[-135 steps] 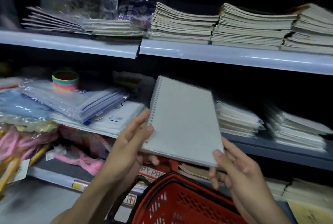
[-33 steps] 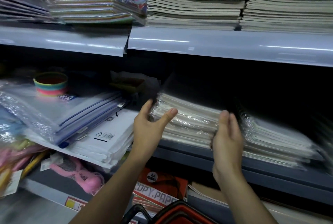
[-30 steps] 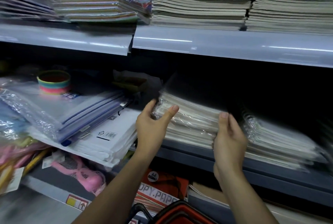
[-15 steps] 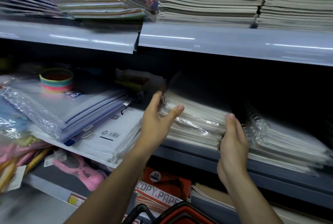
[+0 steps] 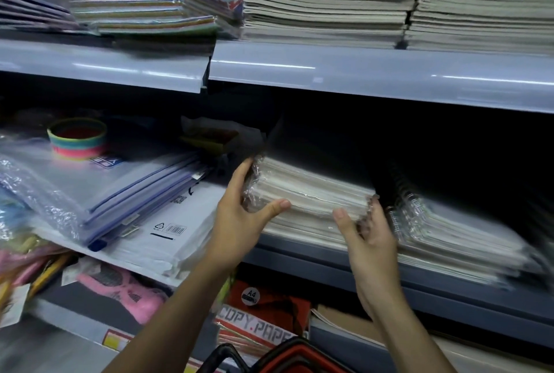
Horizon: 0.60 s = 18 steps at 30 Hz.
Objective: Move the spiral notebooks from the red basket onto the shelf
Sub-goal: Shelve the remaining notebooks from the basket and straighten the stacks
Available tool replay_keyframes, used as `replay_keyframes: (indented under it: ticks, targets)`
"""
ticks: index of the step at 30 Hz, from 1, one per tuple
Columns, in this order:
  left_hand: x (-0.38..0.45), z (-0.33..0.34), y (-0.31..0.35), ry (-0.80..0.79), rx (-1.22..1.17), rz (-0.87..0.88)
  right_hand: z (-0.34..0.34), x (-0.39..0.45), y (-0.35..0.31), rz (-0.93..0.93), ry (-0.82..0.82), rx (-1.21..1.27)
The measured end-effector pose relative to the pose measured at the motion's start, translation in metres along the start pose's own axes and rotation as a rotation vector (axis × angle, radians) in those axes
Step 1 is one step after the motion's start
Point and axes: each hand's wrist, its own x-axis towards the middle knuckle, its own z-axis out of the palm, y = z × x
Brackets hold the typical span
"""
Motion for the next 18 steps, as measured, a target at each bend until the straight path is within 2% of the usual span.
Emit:
replay_keyframes:
  ticks: [9,13,18]
  targets:
    - [0.003,0.011,-0.008,0.077,-0.078,-0.078,0.019,-0.001,0.008,-0.08,0.207,-0.024]
    - [-0.003,0.012,-0.011,0.052,-0.096,-0.075,0.02,-0.001,0.008,-0.059,0.192,-0.043]
    - [-0.006,0.011,-0.022,0.024,0.009,-0.139,0.014,0.0,0.011,-0.05,0.117,-0.079]
